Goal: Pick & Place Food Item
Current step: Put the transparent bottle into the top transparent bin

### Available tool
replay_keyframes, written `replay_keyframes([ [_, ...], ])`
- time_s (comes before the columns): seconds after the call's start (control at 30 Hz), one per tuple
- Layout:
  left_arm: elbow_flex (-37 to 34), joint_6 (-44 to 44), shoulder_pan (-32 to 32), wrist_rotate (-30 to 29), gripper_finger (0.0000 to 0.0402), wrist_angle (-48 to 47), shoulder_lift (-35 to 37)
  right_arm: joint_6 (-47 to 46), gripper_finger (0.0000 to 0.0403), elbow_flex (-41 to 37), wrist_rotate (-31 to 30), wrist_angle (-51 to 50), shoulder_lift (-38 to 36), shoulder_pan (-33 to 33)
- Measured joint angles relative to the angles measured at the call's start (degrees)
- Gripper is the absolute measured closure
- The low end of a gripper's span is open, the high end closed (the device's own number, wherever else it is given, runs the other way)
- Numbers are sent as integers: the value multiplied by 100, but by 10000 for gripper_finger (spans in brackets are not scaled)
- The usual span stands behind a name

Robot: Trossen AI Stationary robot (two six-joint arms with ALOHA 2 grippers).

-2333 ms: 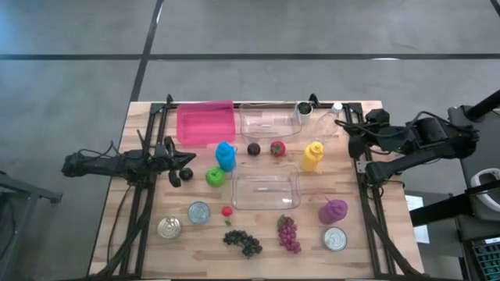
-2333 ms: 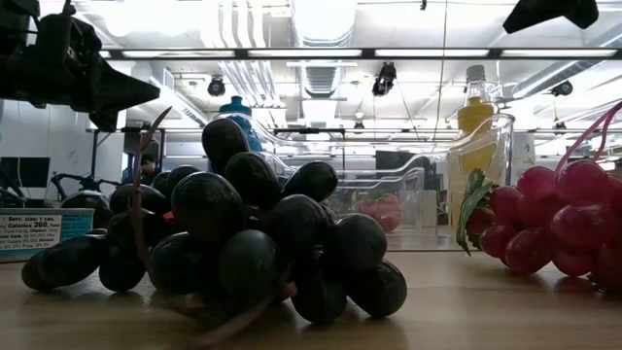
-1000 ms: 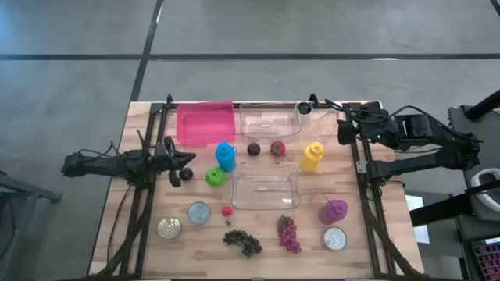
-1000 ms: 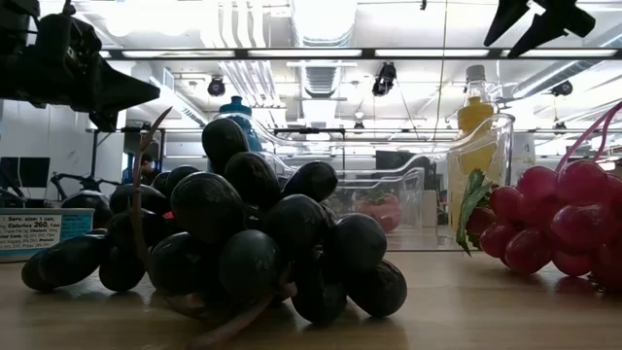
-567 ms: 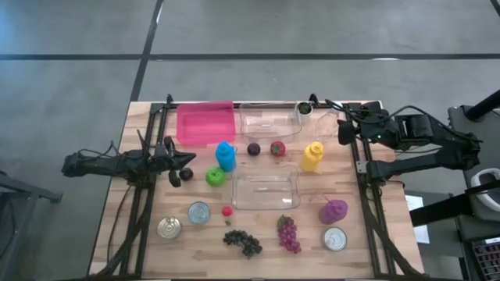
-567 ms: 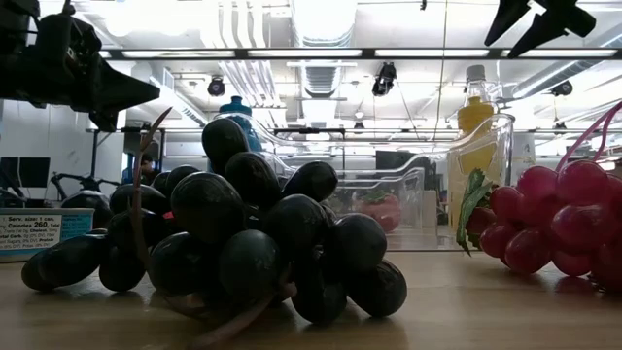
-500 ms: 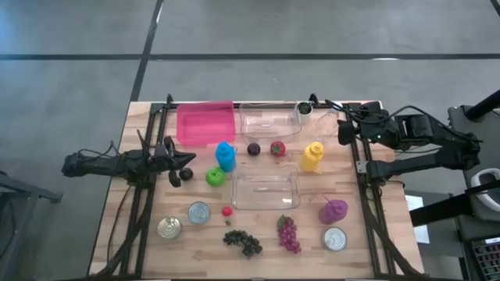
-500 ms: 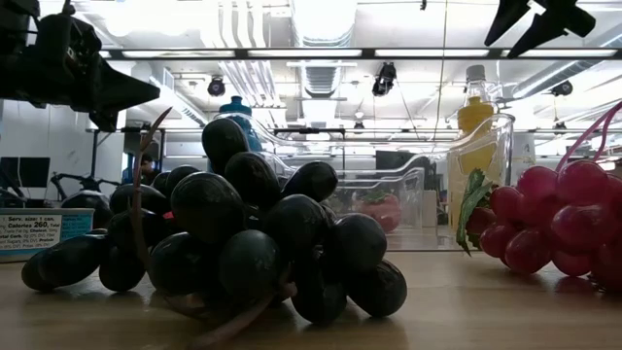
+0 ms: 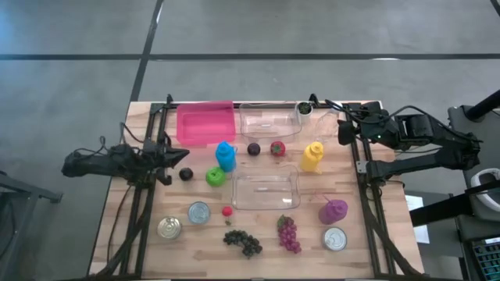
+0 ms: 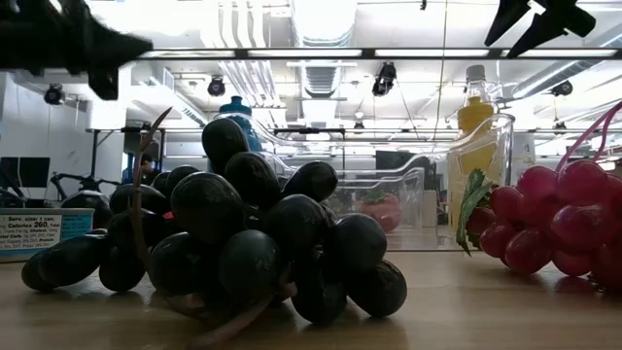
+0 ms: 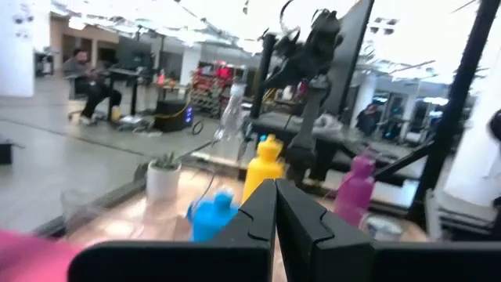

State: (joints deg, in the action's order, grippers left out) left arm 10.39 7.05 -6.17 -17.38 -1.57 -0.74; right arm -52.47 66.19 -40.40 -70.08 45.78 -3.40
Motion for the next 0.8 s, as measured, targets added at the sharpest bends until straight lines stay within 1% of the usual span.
replay_keyframes([
  [0.17, 687, 0, -1, 32, 387, -599, -364, -2, 137, 0, -2, 0, 7, 0],
  [0.27, 995, 50, -1, 47, 387, -622, -797, -2, 141, 0, 4, 2, 9, 0],
  [0.47, 1858, 387, -1, 133, 387, -747, -1780, -2, 144, 0, 11, 0, -2, 0],
  [0.67, 2884, 944, -5, 200, 387, -1852, -2753, 15, 138, 0, 40, -1, 0, 0],
  [0.8, 3356, 1235, -5, 200, 387, -2239, -3238, 6, 133, 0, 118, -4, -2, -2],
])
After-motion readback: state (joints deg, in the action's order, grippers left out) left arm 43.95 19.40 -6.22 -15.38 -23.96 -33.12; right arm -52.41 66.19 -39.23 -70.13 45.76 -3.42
